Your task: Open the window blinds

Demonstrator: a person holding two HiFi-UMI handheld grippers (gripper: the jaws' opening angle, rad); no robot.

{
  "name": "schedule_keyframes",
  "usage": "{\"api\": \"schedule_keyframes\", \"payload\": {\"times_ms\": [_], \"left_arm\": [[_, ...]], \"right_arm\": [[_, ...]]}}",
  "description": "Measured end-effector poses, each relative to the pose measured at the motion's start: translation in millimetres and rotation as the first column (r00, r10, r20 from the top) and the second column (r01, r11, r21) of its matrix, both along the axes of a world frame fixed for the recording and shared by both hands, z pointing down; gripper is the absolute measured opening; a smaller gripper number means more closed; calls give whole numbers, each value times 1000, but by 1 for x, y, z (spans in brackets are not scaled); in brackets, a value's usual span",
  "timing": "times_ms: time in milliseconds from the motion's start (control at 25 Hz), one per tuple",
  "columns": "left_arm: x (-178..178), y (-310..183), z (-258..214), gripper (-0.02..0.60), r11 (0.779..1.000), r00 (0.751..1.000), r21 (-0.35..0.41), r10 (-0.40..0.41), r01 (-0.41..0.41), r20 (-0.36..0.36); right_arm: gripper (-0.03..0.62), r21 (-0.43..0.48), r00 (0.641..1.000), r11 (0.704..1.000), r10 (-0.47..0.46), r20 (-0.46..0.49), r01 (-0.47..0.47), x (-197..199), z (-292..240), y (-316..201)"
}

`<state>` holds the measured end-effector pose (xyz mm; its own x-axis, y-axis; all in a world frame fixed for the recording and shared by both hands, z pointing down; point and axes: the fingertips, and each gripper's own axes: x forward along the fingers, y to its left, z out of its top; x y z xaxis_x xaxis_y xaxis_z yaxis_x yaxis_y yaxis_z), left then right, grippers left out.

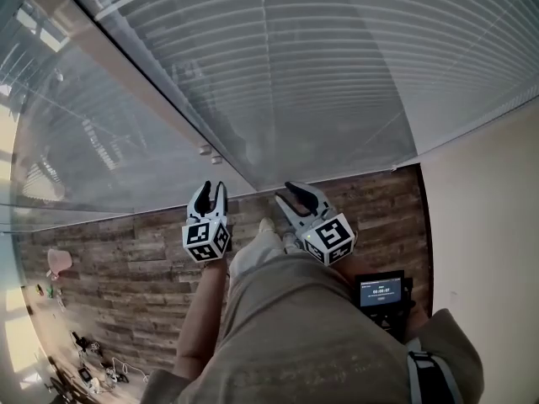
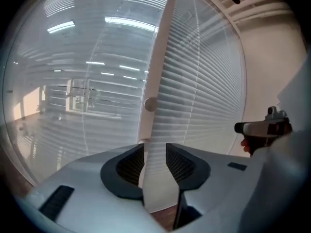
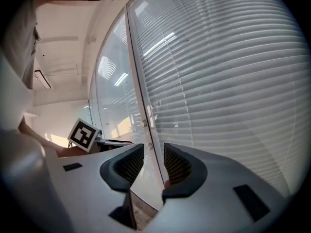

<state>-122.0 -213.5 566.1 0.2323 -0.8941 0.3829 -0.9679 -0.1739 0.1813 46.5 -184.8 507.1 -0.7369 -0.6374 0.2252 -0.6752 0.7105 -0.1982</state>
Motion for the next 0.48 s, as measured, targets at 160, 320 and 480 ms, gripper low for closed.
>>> {"api": "schedule_keyframes", "payload": {"times_ms": [160, 320, 480], "left_arm": [[-3, -31, 20, 162, 999, 1000, -51, 3, -2, 11], [-6, -56, 36, 173, 997, 1000, -81, 2, -1, 16], [-10, -72, 42, 172, 994, 1000, -108, -11, 10, -8]], "right_arm": [[135, -2, 1000, 1000, 21, -16, -21, -5, -5, -18], [135, -18, 998, 999, 47, -34, -47, -5, 0, -33], [135, -30, 997, 997, 69, -47, -70, -5, 2, -48]]}}
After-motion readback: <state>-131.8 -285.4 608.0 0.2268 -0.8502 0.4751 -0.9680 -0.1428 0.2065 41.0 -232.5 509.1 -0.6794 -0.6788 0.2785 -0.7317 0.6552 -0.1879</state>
